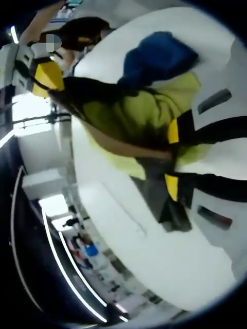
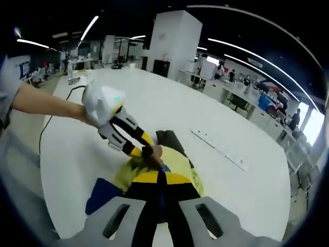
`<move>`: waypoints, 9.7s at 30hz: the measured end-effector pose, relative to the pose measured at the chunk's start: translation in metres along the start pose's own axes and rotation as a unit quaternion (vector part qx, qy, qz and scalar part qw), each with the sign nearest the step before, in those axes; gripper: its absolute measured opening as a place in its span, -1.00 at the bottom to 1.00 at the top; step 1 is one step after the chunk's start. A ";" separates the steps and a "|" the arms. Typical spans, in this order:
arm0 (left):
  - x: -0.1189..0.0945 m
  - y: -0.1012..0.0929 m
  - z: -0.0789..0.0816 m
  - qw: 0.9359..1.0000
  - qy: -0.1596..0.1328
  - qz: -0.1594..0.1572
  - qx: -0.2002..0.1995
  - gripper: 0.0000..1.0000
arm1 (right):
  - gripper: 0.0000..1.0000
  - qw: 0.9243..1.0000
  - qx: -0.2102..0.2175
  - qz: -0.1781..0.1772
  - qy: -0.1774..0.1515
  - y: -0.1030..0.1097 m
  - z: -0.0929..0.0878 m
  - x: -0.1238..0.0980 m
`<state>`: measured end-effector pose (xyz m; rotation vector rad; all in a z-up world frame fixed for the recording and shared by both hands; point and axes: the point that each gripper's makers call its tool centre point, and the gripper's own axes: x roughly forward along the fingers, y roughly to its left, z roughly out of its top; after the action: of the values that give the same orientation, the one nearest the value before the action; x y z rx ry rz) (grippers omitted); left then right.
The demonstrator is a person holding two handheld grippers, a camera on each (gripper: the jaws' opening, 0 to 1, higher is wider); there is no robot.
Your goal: Fold the garment on the visible template until the final outline fits inside the template.
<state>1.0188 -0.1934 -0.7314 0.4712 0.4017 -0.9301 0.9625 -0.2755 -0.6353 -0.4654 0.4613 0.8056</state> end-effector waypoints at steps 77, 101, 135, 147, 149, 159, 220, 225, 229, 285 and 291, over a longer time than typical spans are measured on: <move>-0.110 0.018 0.083 0.996 -0.005 0.084 -0.026 -1.00 | -0.98 0.997 0.059 -0.026 -0.043 -0.017 0.027 -0.032; -0.169 0.030 0.137 0.992 -0.025 0.121 -0.033 -1.00 | -0.98 0.994 0.032 -0.040 -0.101 -0.028 0.087 -0.067; -0.267 0.025 0.239 0.982 -0.060 0.171 0.049 -1.00 | -0.98 0.978 -0.035 -0.073 -0.190 -0.036 0.180 -0.156; -0.303 0.000 0.269 0.977 -0.073 0.185 0.074 -1.00 | -0.98 0.970 -0.059 -0.089 -0.219 -0.025 0.204 -0.202; -0.310 -0.007 0.274 0.976 -0.076 0.187 0.080 -1.00 | -0.98 0.968 -0.064 -0.093 -0.223 -0.021 0.208 -0.212; -0.338 -0.044 0.284 0.974 -0.086 0.190 0.088 -1.00 | -0.98 0.963 -0.076 -0.100 -0.238 0.003 0.213 -0.249; -0.298 -0.095 0.181 0.997 -0.032 0.070 0.030 -1.00 | -0.97 0.986 -0.042 -0.076 -0.142 0.068 0.113 -0.192; -0.286 -0.087 0.178 0.998 -0.034 0.049 0.018 -1.00 | -0.97 0.988 -0.032 -0.079 -0.126 0.061 0.111 -0.181; -0.276 -0.078 0.176 0.999 -0.035 0.039 0.014 -1.00 | -0.97 0.989 -0.024 -0.084 -0.118 0.048 0.108 -0.167; -0.131 0.048 0.076 0.992 0.036 0.056 -0.107 -1.00 | -0.97 0.999 0.017 -0.015 -0.039 -0.047 0.047 0.011; -0.112 0.057 0.059 0.989 0.044 0.061 -0.125 -1.00 | -0.97 0.999 0.022 -0.012 -0.029 -0.053 0.036 0.029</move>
<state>1.0135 -0.1223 -0.6124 0.3038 0.5567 -0.7304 1.0279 -0.2711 -0.6108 -0.4049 0.4189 0.7826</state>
